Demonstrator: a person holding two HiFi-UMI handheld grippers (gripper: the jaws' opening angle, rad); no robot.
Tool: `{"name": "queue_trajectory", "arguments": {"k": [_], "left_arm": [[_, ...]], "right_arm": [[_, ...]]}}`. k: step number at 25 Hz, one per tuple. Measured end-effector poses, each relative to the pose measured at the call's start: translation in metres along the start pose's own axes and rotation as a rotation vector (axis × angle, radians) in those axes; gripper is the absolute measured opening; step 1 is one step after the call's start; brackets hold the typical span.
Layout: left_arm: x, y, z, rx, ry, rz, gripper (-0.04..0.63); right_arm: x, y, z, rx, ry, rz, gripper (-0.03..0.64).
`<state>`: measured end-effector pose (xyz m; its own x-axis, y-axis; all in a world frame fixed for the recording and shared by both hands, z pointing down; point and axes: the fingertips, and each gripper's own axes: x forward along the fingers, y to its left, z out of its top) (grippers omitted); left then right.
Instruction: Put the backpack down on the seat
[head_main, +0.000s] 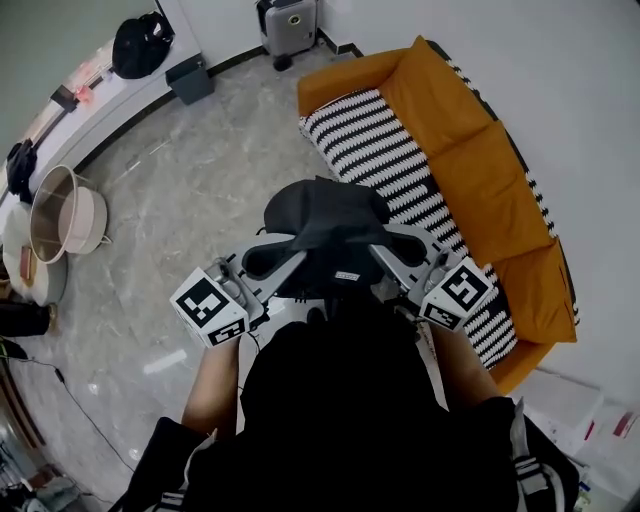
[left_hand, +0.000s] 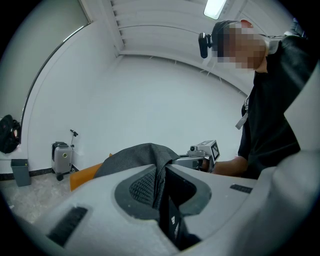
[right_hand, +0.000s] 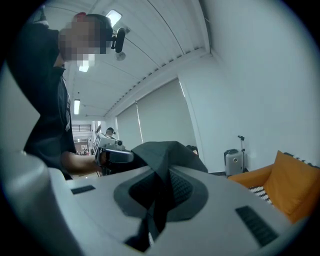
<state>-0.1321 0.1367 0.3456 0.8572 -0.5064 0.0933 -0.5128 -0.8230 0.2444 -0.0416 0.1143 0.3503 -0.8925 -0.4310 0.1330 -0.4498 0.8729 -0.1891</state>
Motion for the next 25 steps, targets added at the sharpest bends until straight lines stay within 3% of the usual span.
{"name": "queue_trajectory", "arguments": {"k": [9,15,20,25], "left_arm": [[0.038,0.066,0.017,-0.01,0.017,0.037,0.044],[0.082,0.123,0.043,-0.025,0.026,0.056,0.044],[0.091,0.135,0.047,-0.008,0.022,0.06,0.044],[0.139,0.177,0.063,-0.028,0.039,0.075,0.044]], "right_arm": [[0.037,-0.069,0.013,0.016,-0.001,0.029,0.034],[0.064,-0.14,0.038,0.025,0.001,0.052,0.034],[0.068,-0.151,0.041,0.017,-0.009,0.053,0.034],[0.079,-0.216,0.056,0.033,-0.007,0.067,0.034]]}}
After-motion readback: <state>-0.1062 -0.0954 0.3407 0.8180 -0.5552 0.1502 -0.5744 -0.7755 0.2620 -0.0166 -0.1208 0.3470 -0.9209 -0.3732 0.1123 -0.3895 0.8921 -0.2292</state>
